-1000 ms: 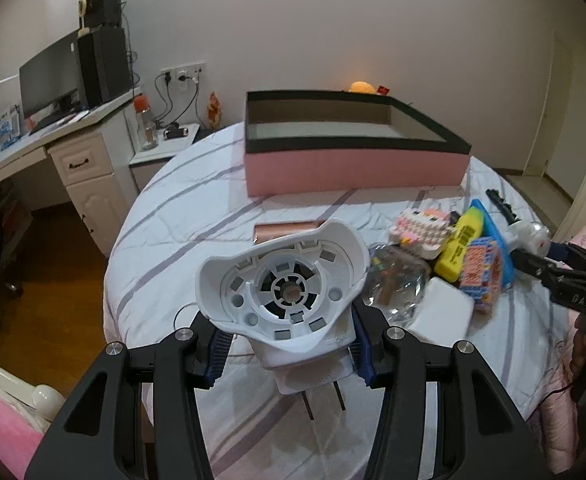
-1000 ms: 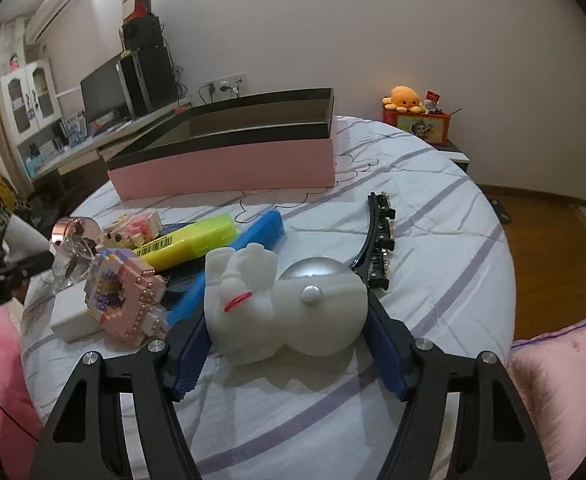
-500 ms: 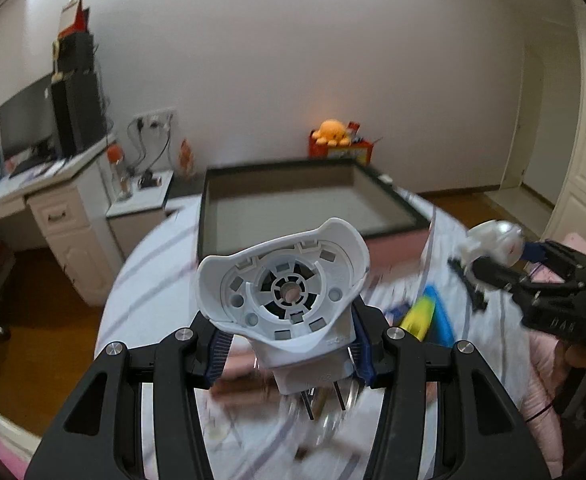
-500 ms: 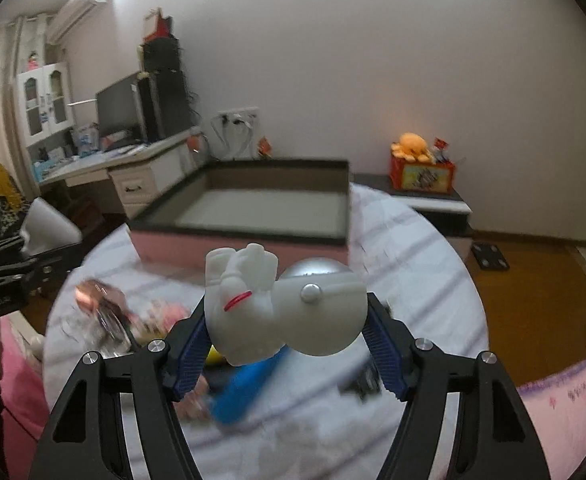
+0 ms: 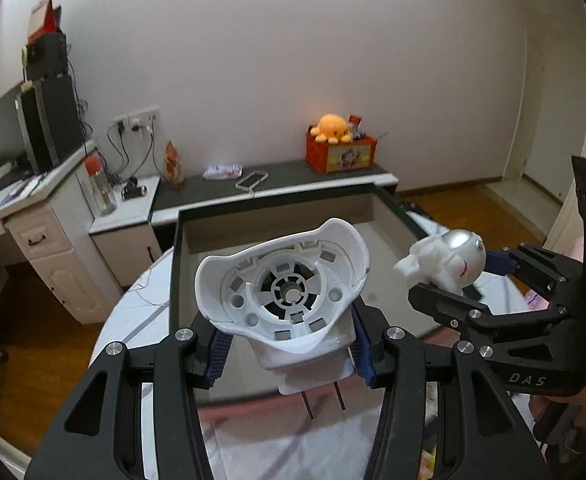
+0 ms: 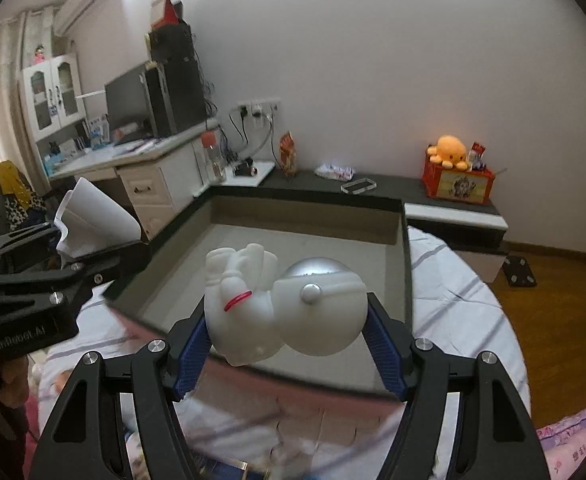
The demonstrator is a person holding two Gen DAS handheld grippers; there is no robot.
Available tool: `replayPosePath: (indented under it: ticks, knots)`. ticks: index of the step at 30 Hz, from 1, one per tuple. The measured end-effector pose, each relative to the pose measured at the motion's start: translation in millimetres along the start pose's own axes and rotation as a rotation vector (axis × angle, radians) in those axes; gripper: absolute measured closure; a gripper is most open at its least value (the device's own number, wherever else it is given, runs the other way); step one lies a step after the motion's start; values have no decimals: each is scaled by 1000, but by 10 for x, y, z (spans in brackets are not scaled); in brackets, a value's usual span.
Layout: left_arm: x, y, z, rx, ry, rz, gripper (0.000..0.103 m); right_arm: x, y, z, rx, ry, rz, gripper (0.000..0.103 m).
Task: Organize rigid objects
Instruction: 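Lower the nozzle into the pink box with the left tool while the right tool drops the rabbit in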
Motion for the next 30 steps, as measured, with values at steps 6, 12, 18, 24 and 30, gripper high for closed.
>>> replayPosePath:
  ticks: [6, 12, 18, 24, 30]
  knots:
    - [128, 28, 404, 14, 74, -1, 52, 81, -60, 395, 6, 89, 18, 31]
    - [245, 60, 589, 12, 122, -13, 50, 183, -74, 563, 10, 138, 28, 31]
    - [220, 149, 379, -38, 66, -24, 12, 137, -142, 490, 22, 116, 60, 23]
    - [216, 244, -102, -85, 2, -23, 4, 57, -52, 154, 15, 63, 50, 23]
    - [258, 257, -793, -108, -106, -48, 0, 29, 65, -479, 8, -49, 29, 21]
Point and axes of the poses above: each gripper's, at about its wrist camera, not at the fingertips, and z roughly the way its jaws point, y to its left, x to its underside, the point moved 10 cm from there along z, roughly the way its jaws point, and after that the axes turned 5 degrees about z, right-handed, at the moved point
